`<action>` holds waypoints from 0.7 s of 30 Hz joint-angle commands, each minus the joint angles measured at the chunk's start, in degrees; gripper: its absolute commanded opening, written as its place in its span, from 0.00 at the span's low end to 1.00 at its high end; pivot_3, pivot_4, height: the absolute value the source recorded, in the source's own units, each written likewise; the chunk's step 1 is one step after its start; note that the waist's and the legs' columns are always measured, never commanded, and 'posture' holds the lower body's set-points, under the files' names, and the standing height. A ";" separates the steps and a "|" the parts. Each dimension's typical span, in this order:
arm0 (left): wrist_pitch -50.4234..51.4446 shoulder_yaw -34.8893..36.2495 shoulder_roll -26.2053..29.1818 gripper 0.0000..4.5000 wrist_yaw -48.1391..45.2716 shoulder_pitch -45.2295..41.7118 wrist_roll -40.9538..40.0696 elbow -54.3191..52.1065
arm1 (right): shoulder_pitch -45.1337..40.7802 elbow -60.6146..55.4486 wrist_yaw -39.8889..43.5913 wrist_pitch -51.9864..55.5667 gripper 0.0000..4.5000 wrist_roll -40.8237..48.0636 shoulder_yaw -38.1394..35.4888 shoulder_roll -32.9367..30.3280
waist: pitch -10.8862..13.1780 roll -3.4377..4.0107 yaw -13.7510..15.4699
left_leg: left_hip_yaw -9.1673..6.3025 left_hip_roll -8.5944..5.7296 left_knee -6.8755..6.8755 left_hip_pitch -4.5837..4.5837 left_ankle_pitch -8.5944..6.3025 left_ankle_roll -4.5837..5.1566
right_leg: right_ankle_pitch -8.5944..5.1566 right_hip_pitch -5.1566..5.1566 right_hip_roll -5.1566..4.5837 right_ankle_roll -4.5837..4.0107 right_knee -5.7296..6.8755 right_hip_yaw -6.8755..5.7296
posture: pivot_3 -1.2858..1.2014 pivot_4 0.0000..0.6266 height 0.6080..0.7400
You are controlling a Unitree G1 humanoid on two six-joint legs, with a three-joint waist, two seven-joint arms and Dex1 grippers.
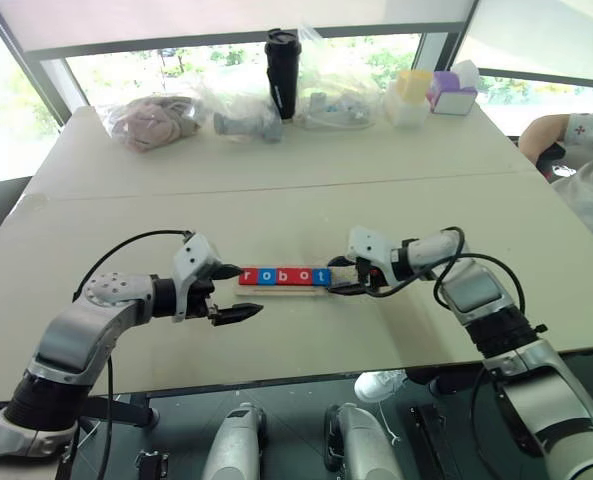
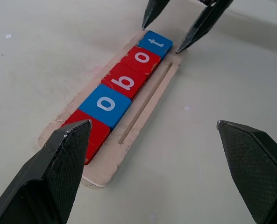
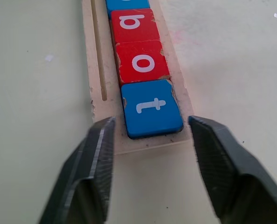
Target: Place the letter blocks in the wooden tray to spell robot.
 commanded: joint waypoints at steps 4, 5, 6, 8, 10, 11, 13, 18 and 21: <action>-0.52 0.76 0.07 1.00 0.22 0.03 -0.34 -1.56 | -2.19 -3.92 -0.05 1.71 0.95 4.48 -3.87 0.51 | 0.00 0.00 0.02 | 0.00 0.00 0.00 0.00 0.00 0.00 | 0.00 0.00 0.00 0.00 0.00 0.00 | 0.52 0.24 1.00; -0.57 0.70 0.04 1.00 0.20 -0.04 -0.29 -1.47 | -2.52 -3.86 -0.79 1.56 0.95 4.64 -4.42 0.60 | 0.00 0.00 0.03 | 0.00 0.00 0.00 0.00 0.00 0.00 | 0.00 0.00 0.00 0.00 0.00 0.00 | 0.52 0.24 1.00; -0.47 0.76 0.09 1.00 0.20 -0.19 -0.36 -1.52 | -2.96 -4.21 -1.46 1.98 0.95 5.41 -5.47 0.74 | 0.00 0.00 0.03 | 0.00 0.00 0.00 0.00 0.00 0.00 | 0.00 0.00 0.00 0.00 0.00 0.00 | 0.52 0.24 1.00; -0.54 1.18 0.10 1.00 0.30 0.08 -0.54 -1.70 | -3.23 -5.62 -3.06 3.45 0.95 6.98 -7.51 1.01 | 0.00 0.00 0.03 | 0.00 0.00 0.00 0.00 0.00 0.00 | 0.00 0.00 0.00 0.00 0.00 0.00 | 0.52 0.24 1.00; -0.33 1.86 0.35 1.00 0.40 1.02 -1.00 -2.57 | -2.01 -8.82 -5.87 6.14 0.95 9.54 -11.22 1.07 | 0.00 0.00 0.03 | 0.00 0.00 -0.01 0.00 0.00 0.00 | 0.00 0.00 0.00 0.00 0.00 0.00 | 0.52 0.24 1.00; -0.27 2.19 0.37 1.00 0.61 1.25 -1.15 -2.90 | -1.40 -10.14 -7.19 7.43 0.95 10.56 -12.76 1.02 | 0.00 0.00 0.06 | 0.00 0.01 -0.01 0.00 0.00 0.00 | 0.00 0.00 0.00 0.00 -0.01 0.00 | 0.52 0.24 1.00; 1.41 4.91 -0.37 1.00 1.37 1.97 -4.05 -3.67 | 1.56 -15.22 -10.41 10.85 0.95 13.36 -16.77 0.86 | 0.00 0.00 0.17 | 0.00 0.01 -0.04 0.00 0.00 0.00 | 0.00 -0.01 -0.01 0.00 -0.02 0.00 | 0.52 0.24 1.00; 1.95 11.47 1.67 1.00 2.92 7.91 -5.15 -3.98 | 13.23 -31.46 -18.08 22.57 0.95 20.41 -26.84 -0.60 | 0.00 0.00 0.10 | 0.00 0.02 -0.12 -0.02 0.00 -0.01 | -0.02 -0.01 -0.03 0.02 -0.11 0.00 | 0.52 0.24 1.00; 2.26 14.32 2.34 1.00 3.15 10.64 -6.13 -4.52 | 19.22 -37.52 -20.60 28.62 0.95 23.84 -30.24 -2.25 | 0.00 0.00 0.09 | 0.00 0.03 -0.14 -0.02 -0.01 -0.02 | -0.02 -0.03 -0.04 0.00 -0.13 0.00 | 0.52 0.24 1.00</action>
